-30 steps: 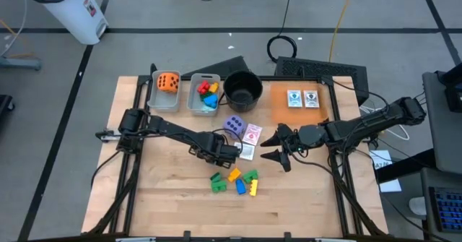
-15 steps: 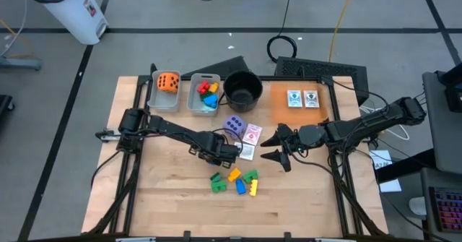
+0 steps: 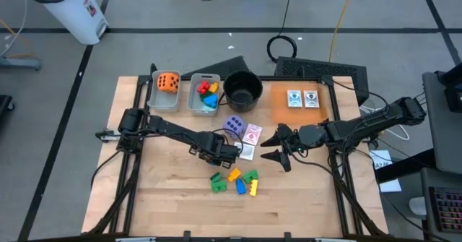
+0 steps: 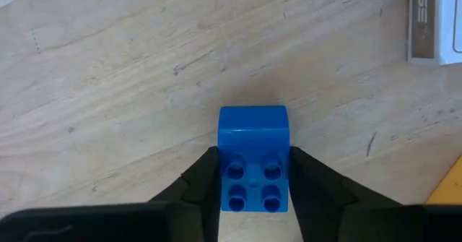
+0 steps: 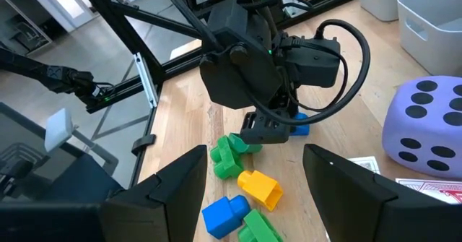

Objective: Pick & Place Toys
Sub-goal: Put the blue game piece into the right gray bin

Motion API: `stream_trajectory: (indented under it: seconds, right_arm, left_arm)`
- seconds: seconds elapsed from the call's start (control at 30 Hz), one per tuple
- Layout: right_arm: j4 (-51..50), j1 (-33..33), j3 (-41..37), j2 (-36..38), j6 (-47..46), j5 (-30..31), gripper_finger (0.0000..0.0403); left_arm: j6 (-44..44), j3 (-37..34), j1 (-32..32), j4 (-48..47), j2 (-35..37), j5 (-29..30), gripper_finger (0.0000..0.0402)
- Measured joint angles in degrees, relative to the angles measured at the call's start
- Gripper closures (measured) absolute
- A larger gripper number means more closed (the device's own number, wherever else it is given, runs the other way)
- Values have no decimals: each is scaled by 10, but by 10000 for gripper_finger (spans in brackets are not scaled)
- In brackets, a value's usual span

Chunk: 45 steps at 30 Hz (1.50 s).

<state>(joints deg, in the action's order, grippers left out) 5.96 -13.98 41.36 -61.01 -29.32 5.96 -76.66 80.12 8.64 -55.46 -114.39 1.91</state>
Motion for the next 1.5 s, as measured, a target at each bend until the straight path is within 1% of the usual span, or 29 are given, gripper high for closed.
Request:
stream_trajectory:
  seconds: [0.13,0.43,0.57,0.8,1.03,1.17,1.33,1.5]
  right_arm:
    - [0,0,0,0,0,0,177]
    - [0,0,0,0,0,0,177]
    - [0,0,0,0,1,0,177]
    - [1,0,0,0,2,0,177]
    - [2,0,0,0,2,0,177]
    - [5,0,0,0,2,0,177]
    - [8,1,0,0,2,1,177]
    - [16,7,0,0,2,2,177]
  left_arm:
    - [0,0,0,-7,0,-9,265]
    - [10,0,-2,-20,11,-23,263]
    - [21,0,-11,-39,42,-17,262]
    - [56,0,-33,-80,130,28,262]
    - [62,0,-73,-108,225,65,262]
    - [89,0,-104,-125,258,61,261]
    - [117,0,-141,-132,277,56,261]
    - [167,3,-187,-133,281,42,261]
